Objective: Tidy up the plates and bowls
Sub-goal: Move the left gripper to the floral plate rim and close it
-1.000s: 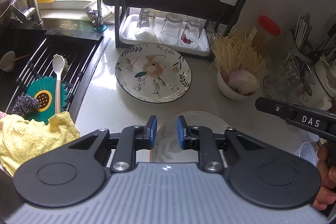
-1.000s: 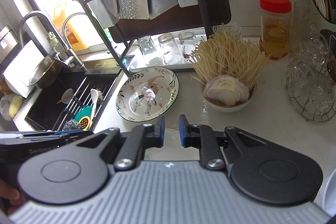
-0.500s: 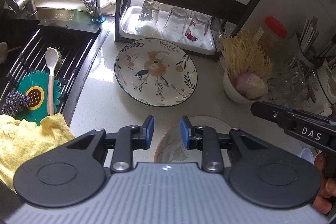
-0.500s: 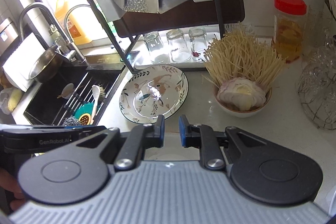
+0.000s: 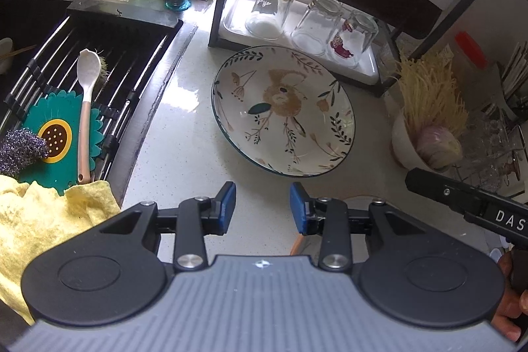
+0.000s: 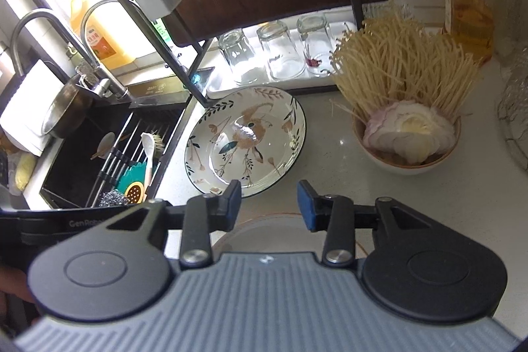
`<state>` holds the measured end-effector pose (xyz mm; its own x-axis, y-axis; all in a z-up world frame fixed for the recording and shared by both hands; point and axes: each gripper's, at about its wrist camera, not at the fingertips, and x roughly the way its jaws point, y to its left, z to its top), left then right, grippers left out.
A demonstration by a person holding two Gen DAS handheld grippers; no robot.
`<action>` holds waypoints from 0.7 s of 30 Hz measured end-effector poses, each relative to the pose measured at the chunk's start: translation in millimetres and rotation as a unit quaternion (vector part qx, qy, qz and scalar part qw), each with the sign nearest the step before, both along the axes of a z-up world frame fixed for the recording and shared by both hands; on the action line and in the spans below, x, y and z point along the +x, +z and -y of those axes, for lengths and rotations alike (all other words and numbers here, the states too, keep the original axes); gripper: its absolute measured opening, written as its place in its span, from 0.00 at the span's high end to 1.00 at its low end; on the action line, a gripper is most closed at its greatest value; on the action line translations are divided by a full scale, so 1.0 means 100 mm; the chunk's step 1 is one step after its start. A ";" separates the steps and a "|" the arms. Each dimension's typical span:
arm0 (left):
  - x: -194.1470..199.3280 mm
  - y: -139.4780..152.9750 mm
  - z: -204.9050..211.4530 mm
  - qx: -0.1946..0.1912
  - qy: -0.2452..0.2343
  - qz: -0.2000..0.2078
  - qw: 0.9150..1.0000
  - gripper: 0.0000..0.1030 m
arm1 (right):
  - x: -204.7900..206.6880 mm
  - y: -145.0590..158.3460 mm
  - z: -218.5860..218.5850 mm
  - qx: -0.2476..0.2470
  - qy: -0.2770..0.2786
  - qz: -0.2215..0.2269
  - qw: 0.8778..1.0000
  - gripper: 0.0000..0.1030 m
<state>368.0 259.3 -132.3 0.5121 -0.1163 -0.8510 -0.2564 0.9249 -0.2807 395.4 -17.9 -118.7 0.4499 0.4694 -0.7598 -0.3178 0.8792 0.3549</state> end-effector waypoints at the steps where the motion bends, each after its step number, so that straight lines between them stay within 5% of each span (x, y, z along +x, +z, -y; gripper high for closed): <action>1: 0.02 -0.03 -0.04 -0.004 0.005 -0.001 1.000 0.60 | 0.02 -0.03 -0.03 -0.002 0.000 -0.002 1.000 0.60; 21: 0.69 -0.49 -0.47 -0.025 0.020 -0.004 0.999 0.60 | 0.53 -0.60 -0.39 -0.026 -0.044 -0.053 0.997 0.60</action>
<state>437.0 306.5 -181.3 0.5100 -0.1385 -0.8490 -0.2958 0.8985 -0.3242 448.1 21.5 -178.3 0.4034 0.3906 -0.8274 -0.2016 0.9200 0.3360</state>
